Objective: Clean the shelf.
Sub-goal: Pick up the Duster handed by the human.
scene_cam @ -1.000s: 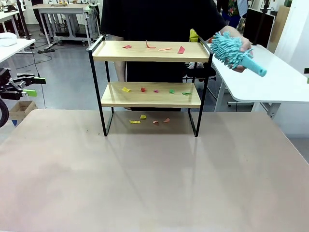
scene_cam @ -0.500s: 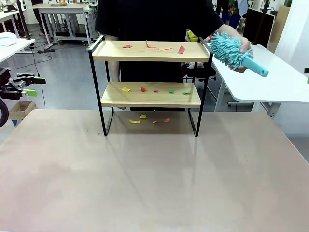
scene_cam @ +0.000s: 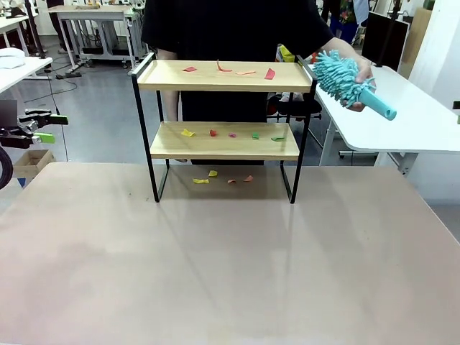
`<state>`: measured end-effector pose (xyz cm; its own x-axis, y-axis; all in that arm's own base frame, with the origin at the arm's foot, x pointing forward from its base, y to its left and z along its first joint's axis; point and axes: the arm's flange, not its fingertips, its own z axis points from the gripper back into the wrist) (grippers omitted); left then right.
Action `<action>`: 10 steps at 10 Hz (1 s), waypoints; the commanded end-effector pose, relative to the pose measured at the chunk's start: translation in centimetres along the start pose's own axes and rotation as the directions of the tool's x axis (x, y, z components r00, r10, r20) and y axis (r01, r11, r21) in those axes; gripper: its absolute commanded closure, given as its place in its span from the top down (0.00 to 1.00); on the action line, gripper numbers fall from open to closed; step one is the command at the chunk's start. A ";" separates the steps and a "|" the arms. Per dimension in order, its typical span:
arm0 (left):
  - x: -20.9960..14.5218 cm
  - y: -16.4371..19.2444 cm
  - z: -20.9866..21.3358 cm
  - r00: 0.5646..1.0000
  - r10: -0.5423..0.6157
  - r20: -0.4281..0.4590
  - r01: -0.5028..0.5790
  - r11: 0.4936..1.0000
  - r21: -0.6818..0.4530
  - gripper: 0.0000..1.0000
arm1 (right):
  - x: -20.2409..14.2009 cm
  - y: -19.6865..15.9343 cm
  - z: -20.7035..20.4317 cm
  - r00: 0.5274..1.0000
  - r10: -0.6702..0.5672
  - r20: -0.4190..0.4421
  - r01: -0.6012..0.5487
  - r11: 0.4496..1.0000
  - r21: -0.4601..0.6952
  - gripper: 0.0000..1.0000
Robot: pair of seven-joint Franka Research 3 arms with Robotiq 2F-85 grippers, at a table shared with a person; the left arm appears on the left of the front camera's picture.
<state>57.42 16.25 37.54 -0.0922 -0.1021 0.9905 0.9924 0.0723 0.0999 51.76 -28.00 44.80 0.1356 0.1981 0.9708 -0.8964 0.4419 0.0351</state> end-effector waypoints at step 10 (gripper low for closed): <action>-0.1 -0.1 0.0 1.000 -0.008 -0.007 0.008 1.000 -0.009 1.00 | 20.6 15.3 -11.3 0.919 -0.357 -0.165 0.232 0.831 -0.506 1.00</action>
<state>57.43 16.22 37.46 -0.0909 -0.1022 0.9906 0.9925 0.0720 0.0985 46.87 -9.28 62.68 0.4345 0.2178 0.8740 -0.5669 0.8202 0.0774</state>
